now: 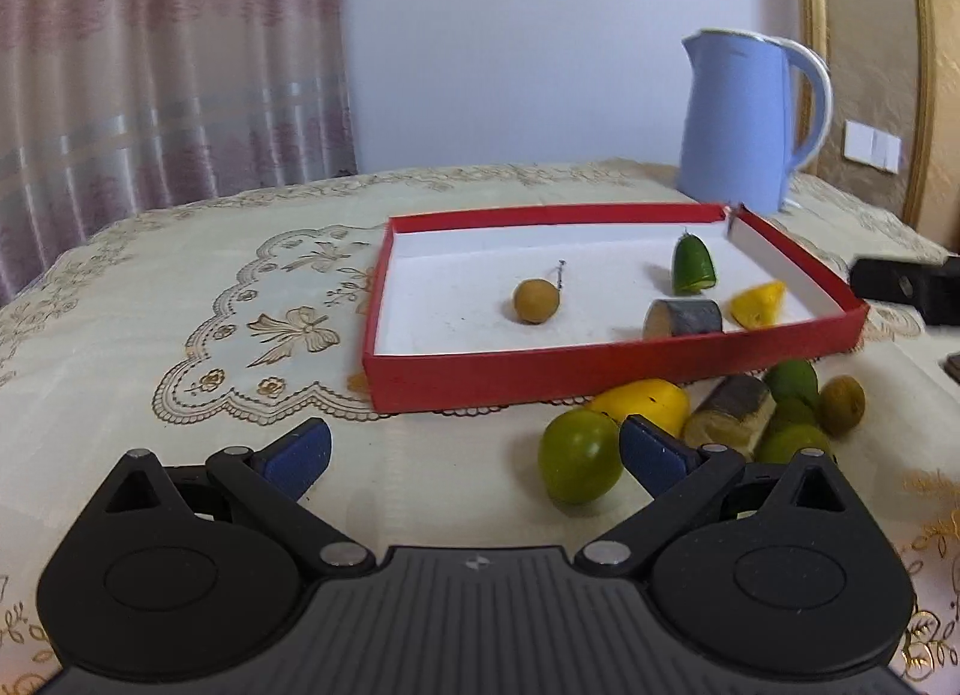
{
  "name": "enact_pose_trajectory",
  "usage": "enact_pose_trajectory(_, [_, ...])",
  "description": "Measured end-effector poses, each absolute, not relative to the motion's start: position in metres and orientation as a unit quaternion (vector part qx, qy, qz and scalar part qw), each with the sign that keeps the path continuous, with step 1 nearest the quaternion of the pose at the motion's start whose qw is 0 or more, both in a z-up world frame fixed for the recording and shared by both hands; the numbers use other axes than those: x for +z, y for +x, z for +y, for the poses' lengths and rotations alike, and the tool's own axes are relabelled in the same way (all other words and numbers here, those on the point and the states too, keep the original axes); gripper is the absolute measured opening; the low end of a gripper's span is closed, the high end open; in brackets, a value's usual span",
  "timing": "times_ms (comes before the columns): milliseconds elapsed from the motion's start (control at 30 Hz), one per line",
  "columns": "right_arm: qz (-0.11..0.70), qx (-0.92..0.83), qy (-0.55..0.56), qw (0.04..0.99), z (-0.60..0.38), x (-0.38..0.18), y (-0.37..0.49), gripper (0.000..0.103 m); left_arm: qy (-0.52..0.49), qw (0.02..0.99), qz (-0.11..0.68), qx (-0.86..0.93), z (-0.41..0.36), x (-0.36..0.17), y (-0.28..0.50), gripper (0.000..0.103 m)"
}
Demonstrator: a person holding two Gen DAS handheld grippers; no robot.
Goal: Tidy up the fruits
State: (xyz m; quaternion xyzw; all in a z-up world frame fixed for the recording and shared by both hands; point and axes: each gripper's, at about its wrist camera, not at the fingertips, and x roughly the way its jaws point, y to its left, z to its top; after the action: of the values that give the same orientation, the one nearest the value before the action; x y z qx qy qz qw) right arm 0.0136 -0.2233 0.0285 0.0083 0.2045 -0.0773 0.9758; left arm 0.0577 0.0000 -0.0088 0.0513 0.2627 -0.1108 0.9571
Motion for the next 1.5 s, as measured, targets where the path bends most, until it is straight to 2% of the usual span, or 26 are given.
enact_pose_trajectory(200, [0.213,-0.086,-0.029,0.973,-0.218,0.015,0.001,0.103,0.078,0.963,0.228,-0.124,-0.003,-0.005,0.041,0.103])
enact_pose_trajectory(400, [0.229,-0.073,0.002,0.971,-0.223,0.006,0.002,0.103,0.125,0.956,0.226,-0.136,-0.019,-0.003,0.043,0.103])
enact_pose_trajectory(700, [0.237,-0.035,0.099,0.966,-0.244,-0.005,0.001,0.103,0.111,0.950,0.263,-0.129,-0.020,-0.009,0.061,0.100])
enact_pose_trajectory(1100, [0.291,-0.060,0.079,0.952,-0.239,-0.012,0.017,0.103,0.094,0.951,0.271,-0.115,-0.014,-0.013,0.063,0.100])
enact_pose_trajectory(1500, [0.282,-0.065,0.112,0.951,-0.251,-0.012,0.013,0.103,0.085,0.948,0.295,-0.090,-0.010,-0.017,0.069,0.099])
